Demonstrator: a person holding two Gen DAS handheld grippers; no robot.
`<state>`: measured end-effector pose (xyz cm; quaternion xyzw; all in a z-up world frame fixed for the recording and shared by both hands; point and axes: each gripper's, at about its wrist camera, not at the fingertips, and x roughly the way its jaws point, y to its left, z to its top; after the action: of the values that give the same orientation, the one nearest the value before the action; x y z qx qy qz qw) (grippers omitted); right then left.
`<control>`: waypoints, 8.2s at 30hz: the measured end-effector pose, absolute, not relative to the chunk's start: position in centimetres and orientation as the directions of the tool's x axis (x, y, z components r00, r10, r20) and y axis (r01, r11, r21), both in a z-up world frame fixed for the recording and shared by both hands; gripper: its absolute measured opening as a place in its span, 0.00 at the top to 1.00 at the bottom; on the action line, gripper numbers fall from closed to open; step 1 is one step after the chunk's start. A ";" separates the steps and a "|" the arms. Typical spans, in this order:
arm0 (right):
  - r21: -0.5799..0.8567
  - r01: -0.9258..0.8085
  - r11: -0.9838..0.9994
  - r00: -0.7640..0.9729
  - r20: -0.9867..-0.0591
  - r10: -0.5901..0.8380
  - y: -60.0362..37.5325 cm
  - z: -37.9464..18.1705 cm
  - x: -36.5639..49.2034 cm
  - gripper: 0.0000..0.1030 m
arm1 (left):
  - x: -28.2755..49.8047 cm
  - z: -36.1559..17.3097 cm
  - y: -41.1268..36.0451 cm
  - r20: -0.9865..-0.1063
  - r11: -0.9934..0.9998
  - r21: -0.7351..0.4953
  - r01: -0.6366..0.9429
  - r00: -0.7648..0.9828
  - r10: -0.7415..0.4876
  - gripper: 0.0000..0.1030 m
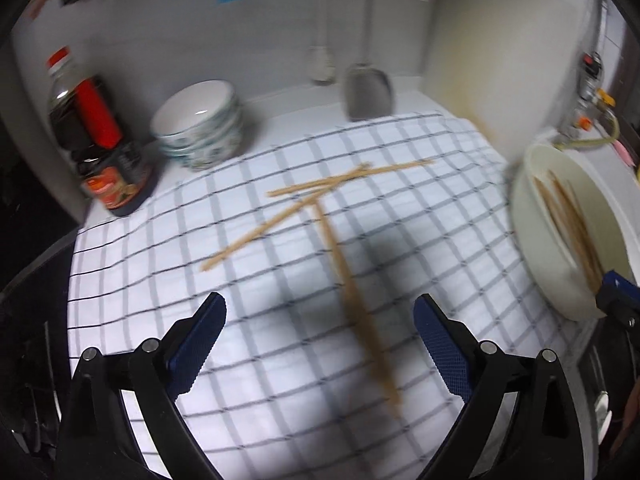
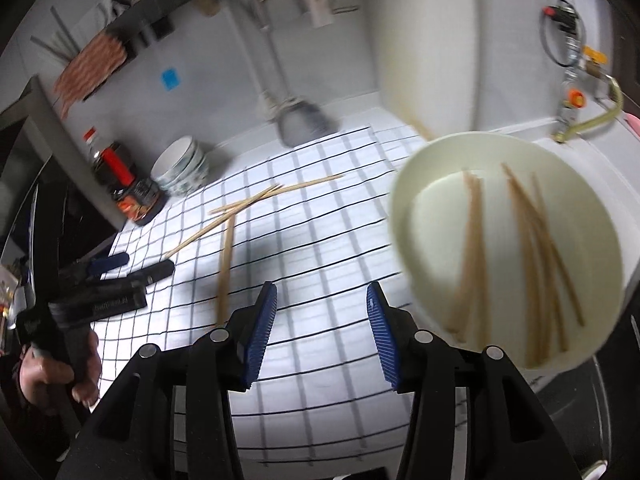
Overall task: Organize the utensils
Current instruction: 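Move both open tools back to the chopsticks on the cloth, then close the right tool on a chopstick while the left tool grasps another chopstick, then lift both held chopsticks and carry them over the white basin, then open the right tool to drop its chopstick while the left tool releases its chopstick, then move both open tools back to the last chopsticks on the cloth, then close the right tool on a chopstick while the left tool grasps the last chopstick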
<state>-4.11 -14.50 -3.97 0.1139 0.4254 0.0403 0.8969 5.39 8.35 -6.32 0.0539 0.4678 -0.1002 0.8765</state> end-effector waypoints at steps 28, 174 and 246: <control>0.191 0.022 0.981 0.534 -0.832 0.150 -2.4 -14.0 3.0 0.56 | 14.3 -13.4 14.1 -0.803 0.908 0.128 0.400 0.579 -0.142 0.10; 0.301 0.393 0.869 0.647 -0.762 -0.029 -33.0 -4.9 -10.8 0.51 | 4.0 -2.4 -13.5 -0.798 0.790 -0.013 0.613 0.469 -0.377 0.08; 0.036 0.222 0.974 0.580 -0.808 -0.103 -2.6 -16.0 -0.2 0.94 | 18.4 -14.0 3.4 -0.792 0.703 0.097 0.705 0.483 -0.375 0.08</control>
<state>-0.20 -2.58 -16.03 0.0666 0.4491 -0.0917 0.8863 18.38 3.37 -13.99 0.2103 0.3927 -0.3232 0.8349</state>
